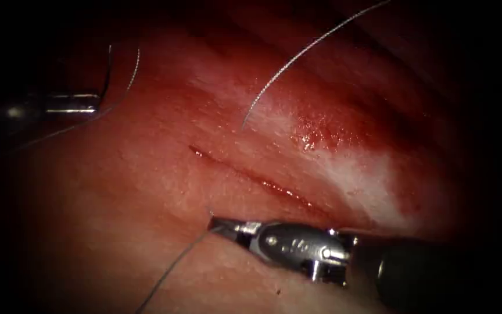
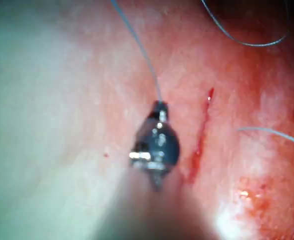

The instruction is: Wound Closure

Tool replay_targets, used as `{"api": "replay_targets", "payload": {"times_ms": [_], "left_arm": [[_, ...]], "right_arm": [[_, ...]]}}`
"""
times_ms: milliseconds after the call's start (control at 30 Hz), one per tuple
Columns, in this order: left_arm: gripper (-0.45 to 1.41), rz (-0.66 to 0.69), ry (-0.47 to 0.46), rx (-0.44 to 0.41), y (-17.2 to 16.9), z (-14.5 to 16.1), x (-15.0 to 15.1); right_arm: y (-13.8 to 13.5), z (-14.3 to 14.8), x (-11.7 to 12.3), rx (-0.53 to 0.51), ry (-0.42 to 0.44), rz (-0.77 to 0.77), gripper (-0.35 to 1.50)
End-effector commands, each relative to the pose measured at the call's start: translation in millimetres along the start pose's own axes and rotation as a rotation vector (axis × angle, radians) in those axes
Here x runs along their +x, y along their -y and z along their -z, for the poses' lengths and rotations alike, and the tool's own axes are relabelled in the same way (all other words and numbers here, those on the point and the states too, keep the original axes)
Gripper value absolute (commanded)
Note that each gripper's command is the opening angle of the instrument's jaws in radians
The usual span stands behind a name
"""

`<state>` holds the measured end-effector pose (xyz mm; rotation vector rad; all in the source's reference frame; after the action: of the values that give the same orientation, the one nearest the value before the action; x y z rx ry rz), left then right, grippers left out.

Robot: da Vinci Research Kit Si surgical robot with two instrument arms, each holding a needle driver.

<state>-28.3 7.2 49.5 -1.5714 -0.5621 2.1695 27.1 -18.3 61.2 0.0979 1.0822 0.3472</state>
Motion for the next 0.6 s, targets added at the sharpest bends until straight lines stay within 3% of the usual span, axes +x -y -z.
{"api": "replay_targets", "payload": {"times_ms": [33, 67, 267, 433, 600], "left_arm": [[-0.45, 0.001, 0.0, -0.002, -0.1, -0.7, -0.5], [-0.45, 0.001, 0.0, -0.002, -0.1, -0.7, -0.6], [-0.45, 0.001, 0.0, -0.004, -0.1, -0.7, -0.5], [-0.45, 0.001, 0.0, -0.004, -0.2, -0.7, -0.5], [-0.45, 0.001, -0.001, -0.007, -0.3, -0.7, -0.5]], "right_arm": [[2.4, -0.2, 0.8, 0.019, -0.007, 0.007, -0.35], [4.4, 0.5, 2.0, 0.035, -0.014, 0.021, -0.35], [10.2, 2.5, 6.3, 0.062, -0.026, 0.052, -0.35], [13.6, 3.0, 9.2, 0.087, -0.037, 0.071, -0.35], [14.6, 3.2, 9.8, 0.095, -0.041, 0.074, -0.35]]}}
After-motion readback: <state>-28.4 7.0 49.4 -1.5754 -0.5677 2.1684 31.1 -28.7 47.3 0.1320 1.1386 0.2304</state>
